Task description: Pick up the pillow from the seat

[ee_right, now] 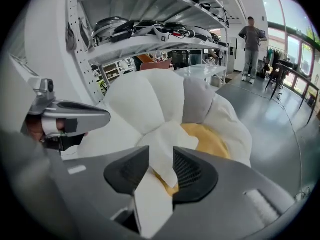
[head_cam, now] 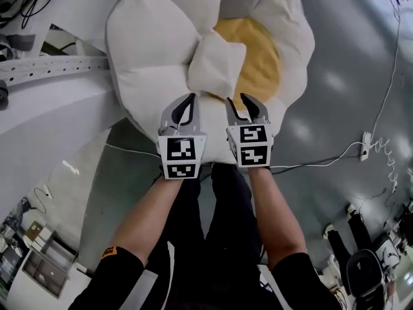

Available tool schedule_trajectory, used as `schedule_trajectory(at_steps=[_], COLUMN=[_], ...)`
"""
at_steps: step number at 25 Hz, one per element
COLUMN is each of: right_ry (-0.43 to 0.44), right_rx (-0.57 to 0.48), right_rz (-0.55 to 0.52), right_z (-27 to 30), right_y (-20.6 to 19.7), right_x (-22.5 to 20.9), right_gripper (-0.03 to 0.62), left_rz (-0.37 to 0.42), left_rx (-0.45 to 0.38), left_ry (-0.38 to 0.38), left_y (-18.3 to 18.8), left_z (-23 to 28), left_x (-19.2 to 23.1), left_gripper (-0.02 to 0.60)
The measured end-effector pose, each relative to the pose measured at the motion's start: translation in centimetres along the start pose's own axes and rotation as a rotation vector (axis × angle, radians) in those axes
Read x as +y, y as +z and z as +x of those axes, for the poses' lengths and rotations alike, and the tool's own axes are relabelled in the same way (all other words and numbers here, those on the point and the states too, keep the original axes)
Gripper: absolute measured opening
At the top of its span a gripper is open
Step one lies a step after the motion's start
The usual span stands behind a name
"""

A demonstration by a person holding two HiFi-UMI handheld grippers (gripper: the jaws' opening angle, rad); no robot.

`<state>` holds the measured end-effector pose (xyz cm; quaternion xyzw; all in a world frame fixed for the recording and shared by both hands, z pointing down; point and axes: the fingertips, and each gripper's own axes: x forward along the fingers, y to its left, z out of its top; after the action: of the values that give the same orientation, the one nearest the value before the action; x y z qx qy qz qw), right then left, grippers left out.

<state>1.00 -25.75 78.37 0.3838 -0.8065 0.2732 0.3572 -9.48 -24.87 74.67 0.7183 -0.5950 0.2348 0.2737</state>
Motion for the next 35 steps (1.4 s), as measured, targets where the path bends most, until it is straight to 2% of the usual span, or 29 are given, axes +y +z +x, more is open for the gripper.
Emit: schedule_trajectory(at_steps=[10, 26, 32, 35], right_ry=[0.026, 0.062, 0.067, 0.065], right_rx=[0.037, 0.095, 0.106, 0.105], right_rz=[-0.006, -0.004, -0.01, -0.013], right_z=[6.5, 13.7, 14.9, 15.0], right_y=[-4.1, -7.5, -7.5, -7.3], right_x=[-0.7, -2.3, -2.0, -2.1], right_gripper=[0.17, 0.181, 0.161, 0.107], left_rz=[-0.007, -0.009, -0.011, -0.014], left_rx=[-0.009, -0.001, 0.007, 0.012], left_ry=[0.023, 0.036, 0.045, 0.048], left_y=[-3.5, -5.9, -6.2, -6.2], left_z=[5.1, 10.1, 10.9, 11.2], left_x=[1.4, 2.4, 3.1, 3.2], left_gripper=[0.005, 0.005, 0.005, 0.005])
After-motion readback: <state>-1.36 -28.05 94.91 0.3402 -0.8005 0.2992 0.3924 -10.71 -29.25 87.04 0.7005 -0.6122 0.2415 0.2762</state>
